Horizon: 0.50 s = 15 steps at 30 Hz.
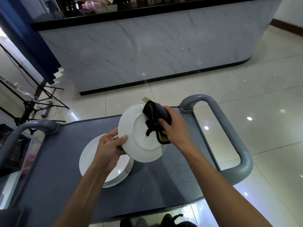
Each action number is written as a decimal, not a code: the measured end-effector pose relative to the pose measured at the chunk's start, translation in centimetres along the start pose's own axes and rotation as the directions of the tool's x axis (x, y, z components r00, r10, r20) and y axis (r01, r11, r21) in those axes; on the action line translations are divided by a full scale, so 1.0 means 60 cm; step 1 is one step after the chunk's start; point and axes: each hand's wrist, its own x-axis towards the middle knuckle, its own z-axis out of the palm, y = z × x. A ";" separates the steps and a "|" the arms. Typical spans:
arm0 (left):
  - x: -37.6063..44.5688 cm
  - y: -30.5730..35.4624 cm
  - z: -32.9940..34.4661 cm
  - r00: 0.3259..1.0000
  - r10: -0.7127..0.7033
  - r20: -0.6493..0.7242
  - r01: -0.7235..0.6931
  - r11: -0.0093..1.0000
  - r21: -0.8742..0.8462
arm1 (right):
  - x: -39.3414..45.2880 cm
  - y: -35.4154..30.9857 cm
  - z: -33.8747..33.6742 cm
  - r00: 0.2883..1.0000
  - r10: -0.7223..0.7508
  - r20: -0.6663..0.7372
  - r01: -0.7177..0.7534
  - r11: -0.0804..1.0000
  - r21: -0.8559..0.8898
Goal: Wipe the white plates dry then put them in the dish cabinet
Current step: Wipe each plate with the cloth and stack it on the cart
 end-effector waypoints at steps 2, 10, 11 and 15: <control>0.003 0.001 0.003 1.000 0.001 -0.005 -0.001 1.000 0.001 | -0.008 0.010 -0.005 0.999 0.018 -0.028 -0.017 1.000 0.023; 0.037 -0.005 0.034 0.993 0.097 -0.064 -0.088 0.986 0.141 | -0.048 0.061 -0.031 0.996 0.067 -0.050 -0.068 0.998 -0.004; 0.043 -0.008 0.040 0.991 0.112 -0.072 -0.098 0.981 0.167 | -0.053 0.067 -0.034 0.995 0.071 -0.064 -0.072 0.997 -0.009; 0.071 -0.029 0.060 0.970 0.239 -0.041 -0.200 0.882 0.426 | -0.071 0.084 -0.052 0.992 0.087 -0.090 -0.092 0.994 -0.053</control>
